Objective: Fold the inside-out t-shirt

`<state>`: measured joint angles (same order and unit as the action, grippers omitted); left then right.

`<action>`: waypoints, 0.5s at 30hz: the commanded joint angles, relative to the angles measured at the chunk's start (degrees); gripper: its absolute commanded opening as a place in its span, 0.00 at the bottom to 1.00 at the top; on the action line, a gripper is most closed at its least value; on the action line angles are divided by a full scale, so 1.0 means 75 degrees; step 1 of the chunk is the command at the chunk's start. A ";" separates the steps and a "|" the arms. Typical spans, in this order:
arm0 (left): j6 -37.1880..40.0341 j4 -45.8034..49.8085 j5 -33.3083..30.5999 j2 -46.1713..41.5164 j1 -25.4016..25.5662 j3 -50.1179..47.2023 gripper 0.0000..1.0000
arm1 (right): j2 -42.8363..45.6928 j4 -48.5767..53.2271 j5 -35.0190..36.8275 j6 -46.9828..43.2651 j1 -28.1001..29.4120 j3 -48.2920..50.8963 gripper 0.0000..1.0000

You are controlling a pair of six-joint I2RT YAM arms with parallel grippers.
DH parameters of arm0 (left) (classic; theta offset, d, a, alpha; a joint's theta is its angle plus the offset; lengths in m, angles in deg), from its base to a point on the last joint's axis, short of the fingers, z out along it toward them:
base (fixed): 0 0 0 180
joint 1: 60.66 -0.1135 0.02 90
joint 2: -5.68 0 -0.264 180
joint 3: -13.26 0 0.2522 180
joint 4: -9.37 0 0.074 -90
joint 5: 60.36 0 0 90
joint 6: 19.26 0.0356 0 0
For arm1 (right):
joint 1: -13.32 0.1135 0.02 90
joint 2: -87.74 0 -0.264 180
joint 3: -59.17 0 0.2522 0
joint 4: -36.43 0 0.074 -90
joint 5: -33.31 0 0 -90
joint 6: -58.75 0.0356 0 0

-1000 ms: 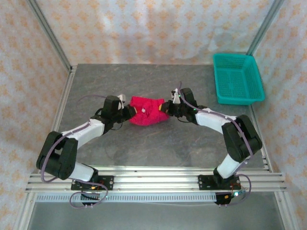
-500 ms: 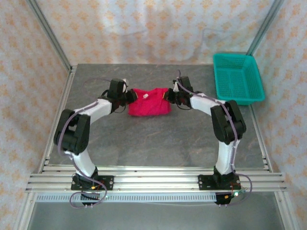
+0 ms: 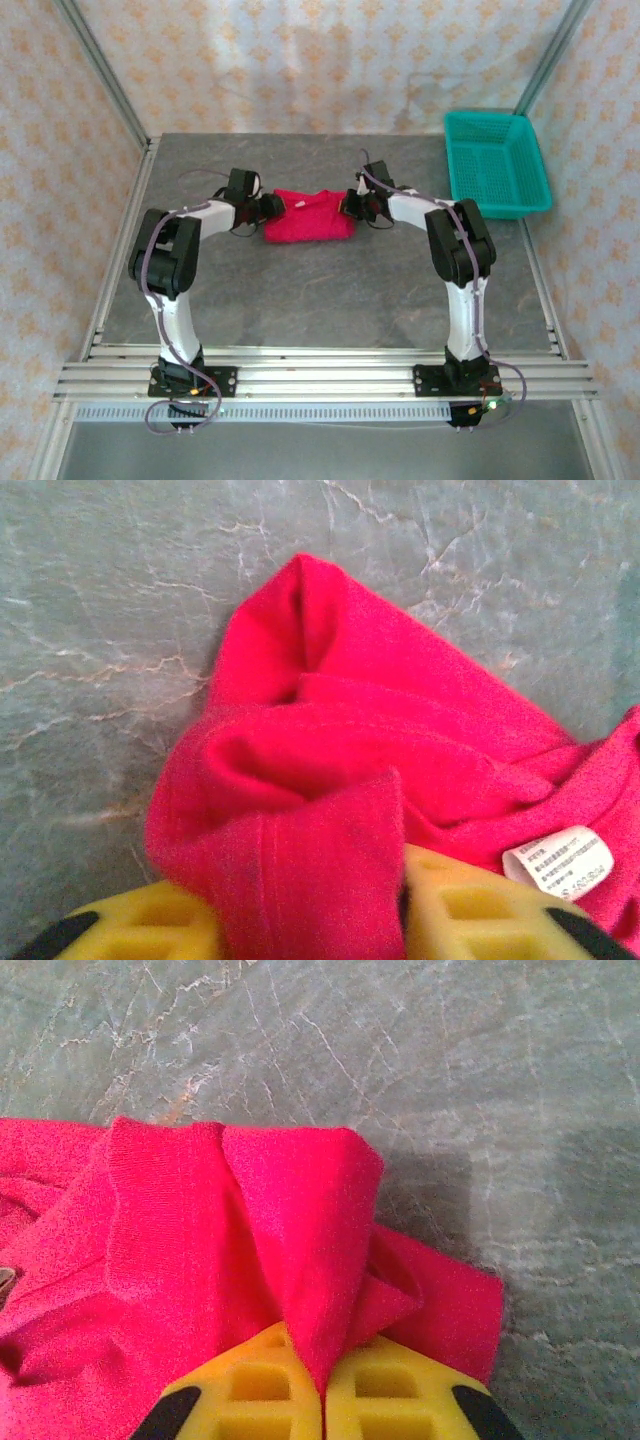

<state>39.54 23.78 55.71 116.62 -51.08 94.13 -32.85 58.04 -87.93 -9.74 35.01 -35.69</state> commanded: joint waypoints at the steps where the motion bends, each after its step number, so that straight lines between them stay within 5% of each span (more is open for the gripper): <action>1: 0.0257 0.0655 -0.0266 -0.0786 -0.0039 0.0515 0.56 | 0.0737 0.0764 0.0365 0.0154 -0.0034 -0.0311 0.26; 4: 0.0590 0.1588 -0.0859 -0.1308 -0.0004 0.0931 0.66 | 0.1194 0.1572 0.1204 0.0822 -0.0043 -0.0377 0.47; 6: 0.0750 0.2255 -0.1551 -0.1726 0.0031 0.1035 0.67 | 0.1530 0.1863 0.1621 0.1473 -0.0036 -0.0170 0.51; 9: 0.0526 0.2627 -0.1866 -0.2355 0.0045 0.0744 0.62 | 0.2052 0.1435 0.1563 0.2394 0.0176 0.0493 0.46; 15: -0.1286 0.1004 -0.0342 -0.2492 0.0400 -0.0311 0.52 | 0.1782 -0.0285 0.0955 0.4349 0.0862 0.0807 0.30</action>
<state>37.40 34.75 48.87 95.28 -49.81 95.66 -16.59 62.63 -79.21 12.38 39.21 -30.62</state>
